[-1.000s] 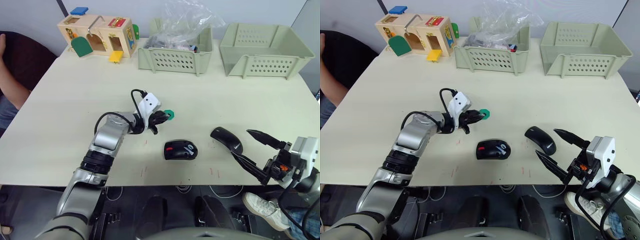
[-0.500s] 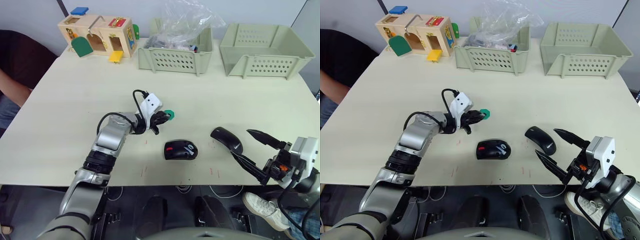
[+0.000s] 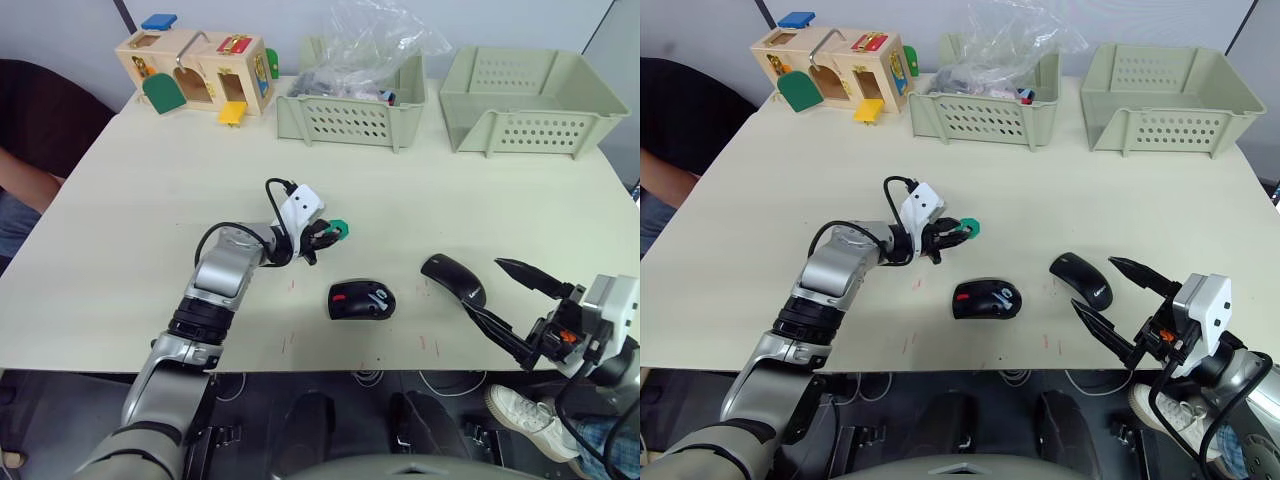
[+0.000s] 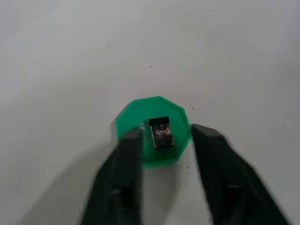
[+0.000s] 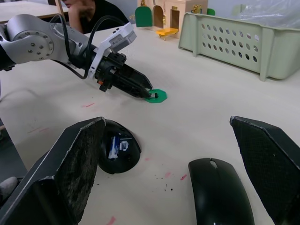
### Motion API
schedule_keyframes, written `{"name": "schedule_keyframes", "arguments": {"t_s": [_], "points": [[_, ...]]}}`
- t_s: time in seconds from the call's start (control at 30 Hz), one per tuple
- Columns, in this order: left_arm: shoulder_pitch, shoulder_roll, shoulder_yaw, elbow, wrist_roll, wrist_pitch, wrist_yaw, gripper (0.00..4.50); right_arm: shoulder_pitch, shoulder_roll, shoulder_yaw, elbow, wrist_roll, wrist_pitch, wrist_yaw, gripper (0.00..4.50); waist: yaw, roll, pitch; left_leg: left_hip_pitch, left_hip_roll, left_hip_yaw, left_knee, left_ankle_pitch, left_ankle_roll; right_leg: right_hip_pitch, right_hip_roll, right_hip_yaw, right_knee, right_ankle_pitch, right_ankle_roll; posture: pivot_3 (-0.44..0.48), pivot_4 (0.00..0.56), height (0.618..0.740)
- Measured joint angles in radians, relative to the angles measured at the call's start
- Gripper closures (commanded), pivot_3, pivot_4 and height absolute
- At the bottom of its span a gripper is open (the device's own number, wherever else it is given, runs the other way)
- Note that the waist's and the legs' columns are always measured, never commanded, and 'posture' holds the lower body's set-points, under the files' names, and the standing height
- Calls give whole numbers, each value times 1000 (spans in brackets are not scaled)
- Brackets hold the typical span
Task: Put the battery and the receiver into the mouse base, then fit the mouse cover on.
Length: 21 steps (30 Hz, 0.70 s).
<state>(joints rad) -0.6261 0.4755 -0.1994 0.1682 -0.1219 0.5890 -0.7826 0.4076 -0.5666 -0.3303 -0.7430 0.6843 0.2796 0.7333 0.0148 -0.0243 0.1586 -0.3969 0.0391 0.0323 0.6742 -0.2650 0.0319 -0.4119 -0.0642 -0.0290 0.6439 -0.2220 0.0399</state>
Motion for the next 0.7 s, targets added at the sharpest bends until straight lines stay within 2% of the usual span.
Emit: {"name": "schedule_keyframes", "arguments": {"t_s": [0.7], "points": [[-20, -17, -7, 44, 23, -8, 5, 2629, 22, 3, 4, -1, -5, -4, 0, 0, 0, 0, 0, 0, 0, 0, 0, 0, 0, 0, 0, 0, 0, 0, 0, 0, 150, 740]]}}
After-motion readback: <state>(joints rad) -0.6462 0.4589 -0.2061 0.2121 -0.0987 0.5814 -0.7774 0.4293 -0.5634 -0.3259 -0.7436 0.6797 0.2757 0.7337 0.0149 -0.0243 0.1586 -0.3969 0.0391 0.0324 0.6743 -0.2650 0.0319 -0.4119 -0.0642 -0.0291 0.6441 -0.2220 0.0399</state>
